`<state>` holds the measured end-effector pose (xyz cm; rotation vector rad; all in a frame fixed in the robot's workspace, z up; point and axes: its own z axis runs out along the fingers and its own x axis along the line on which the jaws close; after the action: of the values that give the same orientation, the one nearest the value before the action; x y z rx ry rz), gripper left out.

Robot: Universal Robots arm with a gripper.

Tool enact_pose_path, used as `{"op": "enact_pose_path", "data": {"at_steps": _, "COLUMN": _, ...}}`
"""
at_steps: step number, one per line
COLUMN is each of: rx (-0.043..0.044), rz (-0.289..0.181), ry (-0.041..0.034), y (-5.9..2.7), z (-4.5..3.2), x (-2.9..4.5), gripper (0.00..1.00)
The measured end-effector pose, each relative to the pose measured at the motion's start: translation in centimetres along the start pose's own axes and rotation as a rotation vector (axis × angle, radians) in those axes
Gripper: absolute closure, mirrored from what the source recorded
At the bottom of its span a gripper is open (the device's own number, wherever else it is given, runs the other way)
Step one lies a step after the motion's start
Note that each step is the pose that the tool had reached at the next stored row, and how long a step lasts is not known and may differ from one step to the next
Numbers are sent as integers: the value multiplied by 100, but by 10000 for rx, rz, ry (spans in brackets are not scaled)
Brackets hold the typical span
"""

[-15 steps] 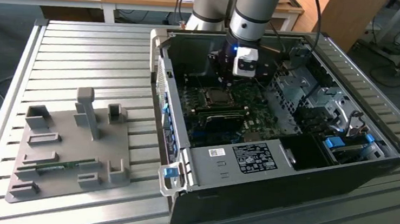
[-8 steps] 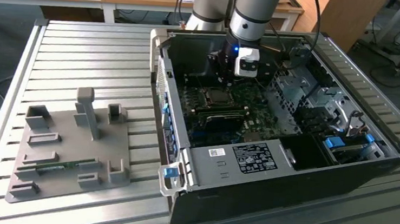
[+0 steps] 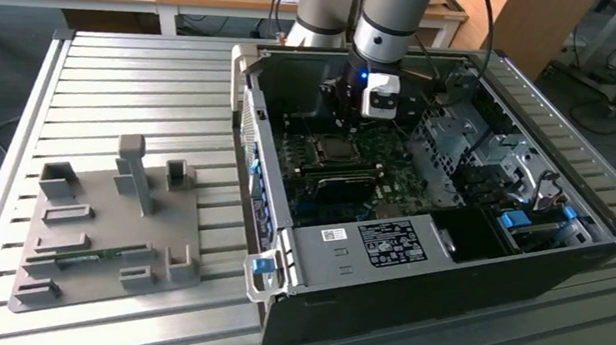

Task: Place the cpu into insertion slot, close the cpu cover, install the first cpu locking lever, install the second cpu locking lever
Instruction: 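Close the cpu cover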

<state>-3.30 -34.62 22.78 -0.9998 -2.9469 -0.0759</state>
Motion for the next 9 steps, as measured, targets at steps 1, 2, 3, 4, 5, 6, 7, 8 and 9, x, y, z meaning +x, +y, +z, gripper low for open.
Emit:
{"op": "enact_pose_path", "data": {"at_steps": 1, "rx": 3, "rz": -71, "ry": 2, "y": 0, "z": 0, "x": 0, "gripper": 89}}
{"op": "enact_pose_path", "data": {"at_steps": 2, "rx": 6, "rz": -161, "ry": 6, "y": 0, "z": 0, "x": 0, "gripper": 89}}
{"op": "enact_pose_path", "data": {"at_steps": 3, "rx": 10, "rz": -246, "ry": 9, "y": 0, "z": 0, "x": 0, "gripper": 89}}
{"op": "enact_pose_path", "data": {"at_steps": 4, "rx": 14, "rz": -342, "ry": 12, "y": 0, "z": 0, "x": 0, "gripper": 89}}
{"op": "enact_pose_path", "data": {"at_steps": 5, "rx": 18, "rz": -452, "ry": 16, "y": 0, "z": 0, "x": 0, "gripper": 89}}
{"op": "enact_pose_path", "data": {"at_steps": 6, "rx": 22, "rz": -564, "ry": 20, "y": 0, "z": 0, "x": 0, "gripper": 89}}
{"op": "enact_pose_path", "data": {"at_steps": 7, "rx": 28, "rz": -687, "ry": 23, "y": 0, "z": 0, "x": 0, "gripper": 89}}
{"op": "enact_pose_path", "data": {"at_steps": 8, "rx": 33, "rz": -820, "ry": 27, "y": 0, "z": 0, "x": 0, "gripper": 89}}
{"op": "enact_pose_path", "data": {"at_steps": 9, "rx": 38, "rz": -964, "ry": 32, "y": 0, "z": 1, "x": 0, "gripper": 89}}
